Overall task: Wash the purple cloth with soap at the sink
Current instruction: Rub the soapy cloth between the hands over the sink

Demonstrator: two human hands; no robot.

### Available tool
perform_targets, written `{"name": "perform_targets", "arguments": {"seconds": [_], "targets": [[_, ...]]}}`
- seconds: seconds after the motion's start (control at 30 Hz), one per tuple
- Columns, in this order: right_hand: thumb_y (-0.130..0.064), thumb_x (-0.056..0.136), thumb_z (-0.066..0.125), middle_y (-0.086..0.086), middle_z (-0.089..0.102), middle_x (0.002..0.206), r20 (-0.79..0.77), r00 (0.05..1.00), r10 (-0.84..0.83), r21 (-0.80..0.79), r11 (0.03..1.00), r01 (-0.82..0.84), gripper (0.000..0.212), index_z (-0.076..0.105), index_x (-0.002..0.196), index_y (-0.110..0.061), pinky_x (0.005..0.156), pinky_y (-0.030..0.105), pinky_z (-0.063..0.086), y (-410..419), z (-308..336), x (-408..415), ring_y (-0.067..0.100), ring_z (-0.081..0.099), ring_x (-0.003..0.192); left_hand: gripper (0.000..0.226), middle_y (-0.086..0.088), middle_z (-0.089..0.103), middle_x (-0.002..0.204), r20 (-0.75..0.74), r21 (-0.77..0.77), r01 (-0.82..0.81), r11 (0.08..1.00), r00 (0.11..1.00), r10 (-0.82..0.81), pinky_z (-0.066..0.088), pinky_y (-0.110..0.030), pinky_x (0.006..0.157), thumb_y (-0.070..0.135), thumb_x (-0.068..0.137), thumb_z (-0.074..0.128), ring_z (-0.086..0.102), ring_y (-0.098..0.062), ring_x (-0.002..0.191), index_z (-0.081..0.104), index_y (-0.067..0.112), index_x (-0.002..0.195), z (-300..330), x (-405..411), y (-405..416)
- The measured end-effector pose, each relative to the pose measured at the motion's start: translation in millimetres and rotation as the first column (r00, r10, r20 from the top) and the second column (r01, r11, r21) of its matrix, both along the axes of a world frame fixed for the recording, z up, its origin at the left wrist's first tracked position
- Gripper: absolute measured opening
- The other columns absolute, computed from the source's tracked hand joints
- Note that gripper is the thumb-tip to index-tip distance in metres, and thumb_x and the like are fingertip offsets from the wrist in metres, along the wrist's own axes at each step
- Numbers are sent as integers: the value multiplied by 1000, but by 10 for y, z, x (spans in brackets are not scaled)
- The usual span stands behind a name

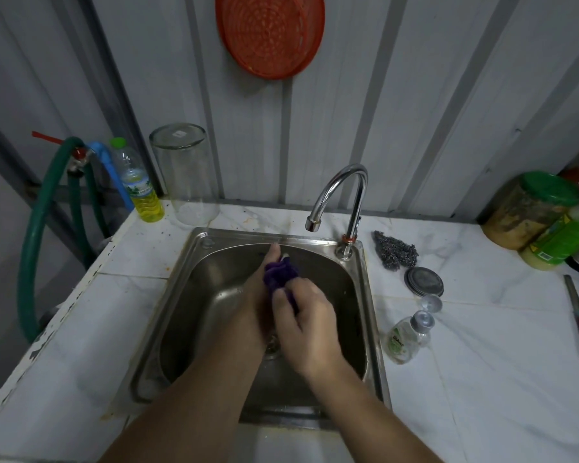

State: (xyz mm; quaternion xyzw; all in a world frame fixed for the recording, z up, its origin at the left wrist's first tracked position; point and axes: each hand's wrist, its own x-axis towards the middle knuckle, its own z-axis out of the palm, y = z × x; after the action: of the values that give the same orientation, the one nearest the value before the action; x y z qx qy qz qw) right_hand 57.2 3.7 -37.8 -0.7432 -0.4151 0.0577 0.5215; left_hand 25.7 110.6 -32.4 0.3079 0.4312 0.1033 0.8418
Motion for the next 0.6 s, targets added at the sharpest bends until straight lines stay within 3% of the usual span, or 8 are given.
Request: {"name": "perform_targets", "arguments": {"seconds": [0.07, 0.17, 0.23, 0.3, 0.37, 0.47, 0.53, 0.6], "targets": [[-54, 91, 48, 1, 63, 69, 64, 993, -104, -42, 993, 106, 43, 60, 71, -18, 62, 39, 50, 105, 12, -31, 21, 60, 66, 42, 4, 57, 63, -11, 78, -16, 997, 1000, 17, 48, -27, 62, 56, 98, 48, 63, -9, 50, 58, 23, 73, -33, -2, -143], [-53, 94, 51, 4, 69, 68, -247, 912, -327, -227, 935, 274, 47, 68, 72, -15, 64, 29, 50, 282, 33, 392, 24, 66, 70, 34, -7, 62, 65, -53, 60, -60, 996, 997, 63, 52, -29, 61, 41, 90, 54, 66, -20, 58, 61, 17, 68, 4, 155, -261], [-38, 102, 45, 8, 72, 86, -354, 873, -335, -430, 887, 166, 39, 69, 90, -10, 73, 27, 50, 360, -21, 668, 27, 69, 86, 22, -10, 71, 77, -118, 188, -33, 982, 991, 56, 62, -46, 79, 33, 84, 57, 70, -29, 77, 68, 18, 73, 53, 211, -281], [-37, 104, 40, 7, 69, 85, -288, 887, -360, -496, 849, 184, 41, 64, 80, -14, 78, 32, 49, 346, -85, 761, 29, 67, 87, 18, -11, 73, 85, -173, 231, -25, 973, 983, 66, 59, -55, 90, 31, 82, 59, 70, -31, 84, 70, 18, 76, 78, 223, -250], [-45, 104, 34, 3, 67, 76, -256, 902, -349, -387, 891, 235, 51, 58, 67, -20, 72, 33, 45, 274, -70, 620, 25, 64, 78, 17, -9, 72, 79, -195, 234, -77, 969, 973, 125, 59, -45, 83, 30, 81, 61, 67, -28, 76, 71, 16, 76, 99, 218, -209], [-48, 99, 32, 5, 67, 77, 45, 985, -169, -146, 974, 174, 53, 61, 68, -16, 68, 36, 47, 145, -45, 219, 24, 62, 75, 28, -6, 64, 61, -127, 207, -167, 964, 972, 196, 52, -30, 65, 26, 86, 63, 60, -22, 57, 65, 12, 63, -11, 219, 1], [-45, 97, 38, 2, 63, 72, 116, 985, -125, -73, 988, 134, 48, 60, 67, -14, 65, 38, 49, 104, -1, 39, 20, 59, 70, 50, -1, 53, 45, -41, 131, -102, 986, 993, 108, 46, -27, 56, 31, 97, 55, 54, -15, 41, 54, 15, 49, -51, 188, 79], [-46, 95, 44, 0, 62, 67, 146, 979, -139, -74, 986, 151, 45, 58, 64, -16, 59, 39, 50, 102, 30, 26, 18, 58, 65, 51, 2, 48, 39, -9, 87, -9, 996, 1000, 10, 40, -32, 58, 39, 94, 55, 51, -13, 35, 49, 17, 48, -60, 189, 39]]}}
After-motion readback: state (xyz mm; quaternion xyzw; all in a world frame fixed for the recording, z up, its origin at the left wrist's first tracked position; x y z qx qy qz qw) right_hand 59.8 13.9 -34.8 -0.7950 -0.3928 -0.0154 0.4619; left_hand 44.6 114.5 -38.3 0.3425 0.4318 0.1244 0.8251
